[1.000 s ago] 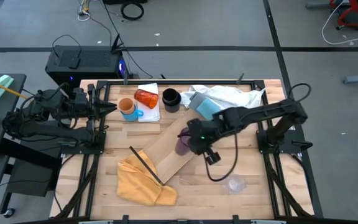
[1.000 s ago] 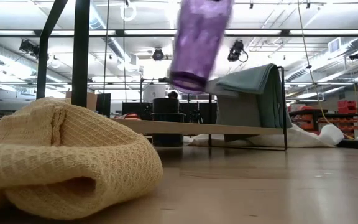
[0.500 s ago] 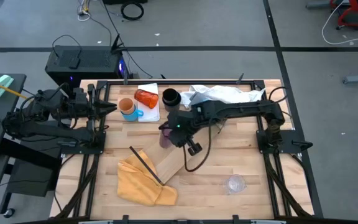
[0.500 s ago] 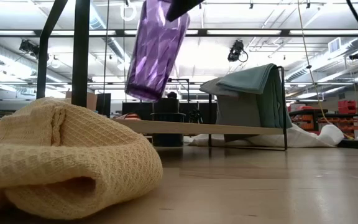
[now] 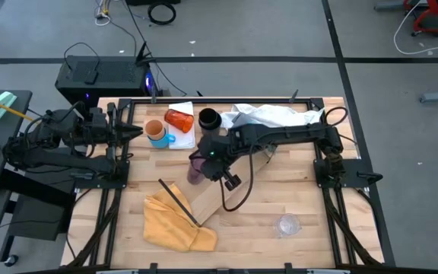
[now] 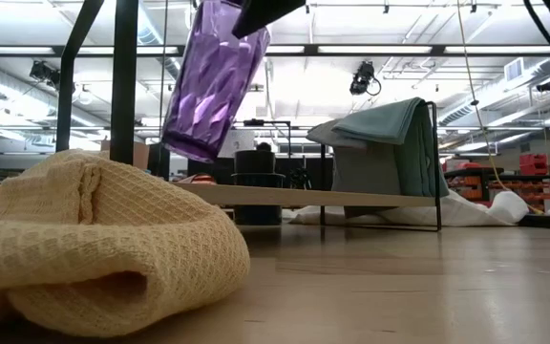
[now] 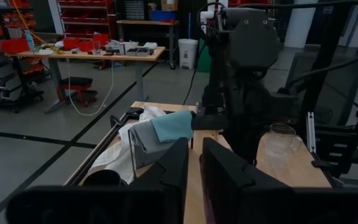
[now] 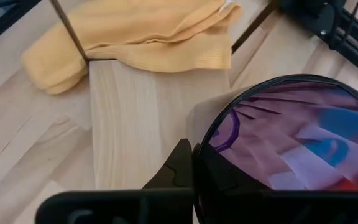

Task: Stack small to large cups/mugs on shelf
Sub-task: Put the violet glass on the shelf

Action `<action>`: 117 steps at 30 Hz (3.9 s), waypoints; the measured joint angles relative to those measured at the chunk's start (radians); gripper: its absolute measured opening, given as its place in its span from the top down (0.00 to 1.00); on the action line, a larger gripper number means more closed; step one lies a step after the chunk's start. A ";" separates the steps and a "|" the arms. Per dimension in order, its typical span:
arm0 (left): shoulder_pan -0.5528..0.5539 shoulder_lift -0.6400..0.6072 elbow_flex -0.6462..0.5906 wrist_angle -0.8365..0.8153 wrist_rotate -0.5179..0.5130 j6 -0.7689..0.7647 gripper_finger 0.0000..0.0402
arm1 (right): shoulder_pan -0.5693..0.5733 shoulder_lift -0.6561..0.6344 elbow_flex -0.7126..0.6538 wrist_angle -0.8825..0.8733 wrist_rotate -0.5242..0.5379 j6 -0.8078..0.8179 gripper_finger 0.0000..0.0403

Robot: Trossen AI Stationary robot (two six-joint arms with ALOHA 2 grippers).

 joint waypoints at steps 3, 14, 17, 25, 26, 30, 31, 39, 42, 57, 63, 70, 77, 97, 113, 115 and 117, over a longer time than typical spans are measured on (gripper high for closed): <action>0.000 0.000 0.000 0.001 0.000 0.000 0.85 | -0.016 0.000 0.000 -0.007 -0.002 -0.022 0.99; 0.000 0.000 0.000 0.000 0.000 0.000 0.86 | -0.069 0.005 0.107 0.046 -0.005 -0.031 0.99; 0.000 0.000 0.000 0.001 0.000 0.000 0.85 | -0.069 0.028 0.166 0.033 -0.028 0.005 0.99; 0.000 0.000 0.000 -0.001 0.000 0.002 0.87 | -0.067 0.122 0.313 -0.097 -0.074 0.031 0.99; 0.000 0.000 0.000 -0.001 0.000 0.002 0.87 | -0.065 0.133 0.316 -0.105 -0.083 0.033 0.99; 0.000 0.000 0.000 -0.001 0.000 0.002 0.87 | -0.051 0.155 0.307 -0.124 -0.088 0.035 0.99; 0.000 0.000 0.000 -0.001 0.000 0.002 0.87 | -0.048 0.158 0.310 -0.123 -0.090 0.034 0.99; 0.000 0.000 0.000 -0.024 0.000 0.001 0.85 | -0.041 0.201 0.311 -0.161 -0.093 0.052 0.99; 0.000 0.000 0.000 -0.025 0.000 -0.001 0.86 | -0.036 0.211 0.310 -0.160 -0.097 0.049 0.99; 0.000 0.000 0.000 -0.032 0.000 0.000 0.85 | 0.000 0.245 0.310 -0.158 -0.105 0.023 0.99; 0.000 0.000 0.000 -0.032 0.000 0.000 0.86 | -0.005 0.246 0.310 -0.160 -0.054 0.017 0.96; 0.000 0.000 0.000 -0.032 0.000 0.000 0.84 | -0.009 0.246 0.310 -0.159 -0.056 0.015 0.98; 0.000 0.000 0.000 -0.032 0.000 0.002 0.85 | 0.002 0.246 0.310 -0.161 -0.081 0.015 0.96; 0.000 0.000 0.000 -0.038 0.000 0.001 0.84 | 0.003 0.245 0.309 -0.103 -0.060 0.015 0.75; 0.000 0.000 0.000 -0.037 0.000 0.009 0.84 | 0.017 0.242 0.309 -0.054 -0.059 -0.003 0.74; 0.000 0.000 0.000 -0.037 0.000 0.009 0.83 | 0.017 0.241 0.309 -0.053 -0.060 -0.004 0.74; 0.000 0.000 0.000 -0.037 0.000 0.009 0.83 | 0.017 0.241 0.309 -0.053 -0.071 -0.004 0.74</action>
